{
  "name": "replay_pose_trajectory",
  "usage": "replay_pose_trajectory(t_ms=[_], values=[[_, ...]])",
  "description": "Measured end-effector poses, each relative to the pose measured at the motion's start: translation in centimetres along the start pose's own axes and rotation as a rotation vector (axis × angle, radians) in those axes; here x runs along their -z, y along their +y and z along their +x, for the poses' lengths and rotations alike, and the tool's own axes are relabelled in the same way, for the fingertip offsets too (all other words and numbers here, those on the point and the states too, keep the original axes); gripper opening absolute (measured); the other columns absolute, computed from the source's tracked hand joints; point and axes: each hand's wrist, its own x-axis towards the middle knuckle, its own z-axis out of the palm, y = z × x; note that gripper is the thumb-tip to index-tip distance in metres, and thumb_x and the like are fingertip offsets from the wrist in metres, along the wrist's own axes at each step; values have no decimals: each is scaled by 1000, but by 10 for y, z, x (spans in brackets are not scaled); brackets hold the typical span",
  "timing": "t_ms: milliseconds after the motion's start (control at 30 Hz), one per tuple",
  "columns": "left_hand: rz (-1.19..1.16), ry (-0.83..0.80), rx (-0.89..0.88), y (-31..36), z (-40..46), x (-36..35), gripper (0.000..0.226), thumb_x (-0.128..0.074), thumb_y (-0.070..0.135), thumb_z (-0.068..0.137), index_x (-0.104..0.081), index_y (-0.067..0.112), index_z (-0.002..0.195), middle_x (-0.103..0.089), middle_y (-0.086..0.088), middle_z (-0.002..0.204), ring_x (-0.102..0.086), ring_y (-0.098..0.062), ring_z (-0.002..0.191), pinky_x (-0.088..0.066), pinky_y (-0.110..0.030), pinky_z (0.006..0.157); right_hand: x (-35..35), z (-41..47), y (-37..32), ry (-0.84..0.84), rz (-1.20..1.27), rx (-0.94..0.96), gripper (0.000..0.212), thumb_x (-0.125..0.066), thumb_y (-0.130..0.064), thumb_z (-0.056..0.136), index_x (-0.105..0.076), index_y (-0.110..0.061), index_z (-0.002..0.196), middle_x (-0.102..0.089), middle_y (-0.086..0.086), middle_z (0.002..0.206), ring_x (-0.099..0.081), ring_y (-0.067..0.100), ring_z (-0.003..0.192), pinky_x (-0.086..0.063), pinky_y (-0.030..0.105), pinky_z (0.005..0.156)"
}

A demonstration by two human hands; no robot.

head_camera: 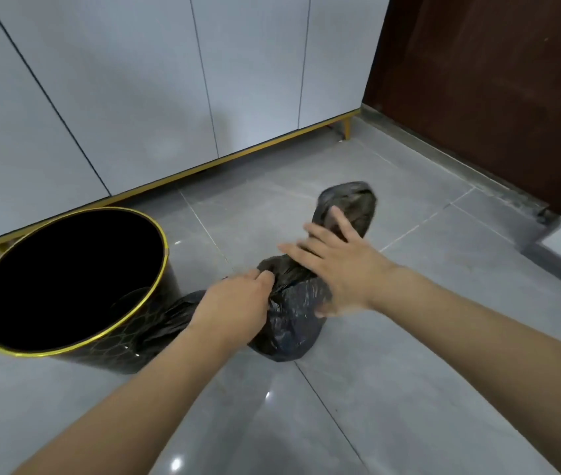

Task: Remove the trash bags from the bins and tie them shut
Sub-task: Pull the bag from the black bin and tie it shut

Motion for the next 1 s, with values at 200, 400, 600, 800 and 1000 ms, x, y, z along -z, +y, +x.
replay_pose_trajectory(t_ms=[200,400,600,800,1000], values=[[65,-146,67,4,-19,-18,45,-35,51,99,-34,13,123,-68,-4,91,-66,-30,78,-46,-35,60,-30,4,-9,-282,-53,-160,20,-49,-12,90,-59,-19,106,-67,0,106,-65,23,96,-39,34,81],[105,-570,423,17,-18,-37,145,-50,94,53,1,0,151,-65,-9,105,-64,-24,82,-49,-30,62,-65,7,-36,-662,177,-556,48,-50,-10,93,-40,-6,140,-50,7,138,-53,29,124,-46,38,94],[266,-844,389,13,-15,-76,42,-50,26,92,-53,16,133,-55,-5,133,-55,-27,119,-46,-36,95,-66,8,-59,-821,49,-394,39,-52,-20,92,-55,-15,129,-58,2,127,-58,22,116,-48,32,91],[-19,-806,394,-5,-19,-109,35,-42,15,92,-57,9,123,-55,-12,129,-53,-31,115,-44,-39,98,-71,6,-54,-849,49,-426,38,-51,-19,91,-56,-15,128,-58,3,128,-58,24,115,-46,33,92],[-583,-438,598,-23,22,-83,22,-52,8,86,-67,0,101,-68,-19,106,-62,-35,101,-51,-37,85,-71,42,4,-1078,180,-409,31,-54,-39,93,-62,-17,113,-63,-4,124,-56,22,118,-40,38,106]])
